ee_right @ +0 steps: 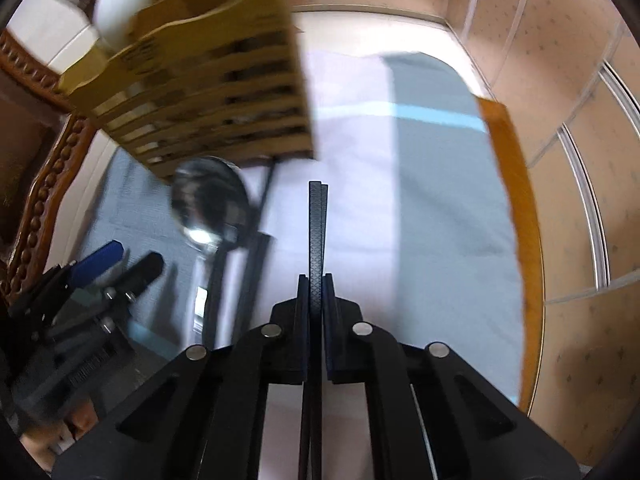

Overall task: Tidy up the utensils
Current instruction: 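Grasp the steel ladle handle with the left gripper while the right gripper grasps another chopstick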

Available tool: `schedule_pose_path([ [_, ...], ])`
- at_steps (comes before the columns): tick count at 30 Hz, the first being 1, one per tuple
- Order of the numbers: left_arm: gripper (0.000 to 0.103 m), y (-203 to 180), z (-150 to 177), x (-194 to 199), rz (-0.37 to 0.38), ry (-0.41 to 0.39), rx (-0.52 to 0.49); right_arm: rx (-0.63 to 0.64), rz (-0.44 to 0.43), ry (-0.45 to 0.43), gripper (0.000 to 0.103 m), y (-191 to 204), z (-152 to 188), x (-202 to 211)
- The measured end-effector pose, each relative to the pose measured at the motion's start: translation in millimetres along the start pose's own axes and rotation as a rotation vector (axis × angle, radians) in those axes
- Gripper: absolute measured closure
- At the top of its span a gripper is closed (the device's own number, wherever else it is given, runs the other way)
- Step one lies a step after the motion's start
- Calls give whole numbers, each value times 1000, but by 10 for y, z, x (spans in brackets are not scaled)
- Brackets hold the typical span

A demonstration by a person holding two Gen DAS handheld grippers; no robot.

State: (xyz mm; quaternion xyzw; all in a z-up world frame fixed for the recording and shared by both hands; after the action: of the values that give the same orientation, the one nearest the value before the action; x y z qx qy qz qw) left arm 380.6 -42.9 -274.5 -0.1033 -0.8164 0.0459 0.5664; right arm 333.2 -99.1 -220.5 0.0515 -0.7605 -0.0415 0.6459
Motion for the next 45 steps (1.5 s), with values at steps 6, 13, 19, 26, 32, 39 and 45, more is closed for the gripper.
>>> schedule_pose_path([
  [6,31,-242,-259,-127,62,-12,12,-57,-36,15,96,-320,113,-30],
  [13,22,-544,-474,-279,-4,-18,-17,-48,-33,2,96,-373,223,-56],
  [19,20,-659,-561,-453,-111,4,-24,-51,-39,-5,96,-341,309,-52],
  [26,37,-701,-688,-507,-103,8,-18,-52,-49,-1,95,-384,299,-88],
  [32,37,-662,-733,-362,-53,-27,12,-65,-39,-18,81,-436,212,-41],
  [39,37,-643,-659,-115,-28,-72,-17,-78,14,-21,75,-486,-118,-40],
  [45,37,-396,-667,-72,-16,-77,-13,-103,-16,22,101,-548,-204,-132],
])
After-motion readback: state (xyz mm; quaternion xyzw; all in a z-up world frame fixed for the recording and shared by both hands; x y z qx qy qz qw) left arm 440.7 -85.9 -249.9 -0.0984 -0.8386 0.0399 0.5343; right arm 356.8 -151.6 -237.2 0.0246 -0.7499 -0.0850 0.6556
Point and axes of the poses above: each gripper's, at about its wrist camera, not at the fingertips, and x roughly against the way its jaws point, y to its left, z to its underside, the point moved 9 cm from there along -x, roughly the way its jaws point, and after that the axes turned 12 degrees about y, right-handed, at the moved point
